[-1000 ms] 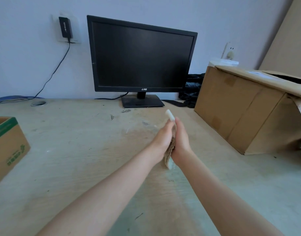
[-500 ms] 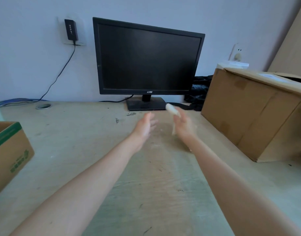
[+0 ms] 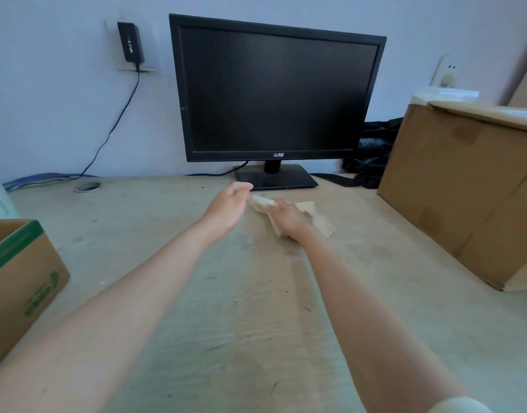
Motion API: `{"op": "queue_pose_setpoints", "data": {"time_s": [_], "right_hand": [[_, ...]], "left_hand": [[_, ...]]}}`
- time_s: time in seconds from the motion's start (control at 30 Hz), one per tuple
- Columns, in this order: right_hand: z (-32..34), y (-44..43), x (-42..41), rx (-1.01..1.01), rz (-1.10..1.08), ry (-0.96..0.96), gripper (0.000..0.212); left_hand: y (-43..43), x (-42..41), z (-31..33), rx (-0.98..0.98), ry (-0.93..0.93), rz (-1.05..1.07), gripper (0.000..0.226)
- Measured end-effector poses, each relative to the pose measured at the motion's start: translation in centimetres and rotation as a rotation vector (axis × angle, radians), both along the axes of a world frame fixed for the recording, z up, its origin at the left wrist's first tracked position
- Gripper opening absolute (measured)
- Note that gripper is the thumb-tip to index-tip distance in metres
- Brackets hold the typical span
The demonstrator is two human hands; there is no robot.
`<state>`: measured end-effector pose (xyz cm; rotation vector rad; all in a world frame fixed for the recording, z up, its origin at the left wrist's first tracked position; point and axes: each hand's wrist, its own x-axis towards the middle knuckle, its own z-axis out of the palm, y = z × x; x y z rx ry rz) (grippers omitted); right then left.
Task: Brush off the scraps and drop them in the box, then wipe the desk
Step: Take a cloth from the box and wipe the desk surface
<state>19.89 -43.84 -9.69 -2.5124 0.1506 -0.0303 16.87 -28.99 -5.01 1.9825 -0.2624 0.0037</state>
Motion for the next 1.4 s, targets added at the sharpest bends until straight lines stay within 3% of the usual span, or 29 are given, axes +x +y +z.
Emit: {"op": "queue_pose_setpoints", "data": {"time_s": [0.1,0.23,0.37,0.43,0.57,0.77,1.13,1.27,1.4], "right_hand": [[0.1,1.4,0.5,0.033,0.068,0.063,0.05],[0.3,0.7,-0.5,0.515,0.153,0.198,0.044],[0.5,0.7,-2.3,0.627,0.111,0.036,0.037],[0.4,0.8,-3.3,0.556,0.092,-0.034,0.05],[-0.2,2.1,-3.7,-0.107,0.192,0.047,0.05],[0.3,2.5,-5.3,-0.247,0.273,0.093,0.051],[-0.9,1.5,-11.6,-0.288,0.365,0.075,0.052],[-0.9,0.0,-14.4,-0.273,0.375,0.079,0.058],[-0.9,-1.7,-16.3,-0.298,0.335,0.075,0.065]], "left_hand": [[1.7,0.4,-0.7,0.044,-0.051,0.078,0.031],[2.1,0.2,-2.0,0.093,-0.13,0.089,0.031],[0.4,-0.5,-2.9,0.228,-0.195,0.063,0.028],[-0.7,-0.8,-3.2,0.454,-0.234,0.034,0.031],[-1.6,-1.3,-4.7,0.792,-0.191,-0.092,0.04],[-1.0,-3.0,-2.8,0.969,-0.195,-0.105,0.04],[0.4,-7.5,-2.3,0.986,-0.196,-0.289,0.034],[0.4,-7.5,-2.1,0.758,-0.12,-0.326,0.019],[-0.6,-7.6,-3.2,0.582,-0.09,-0.357,0.019]]}}
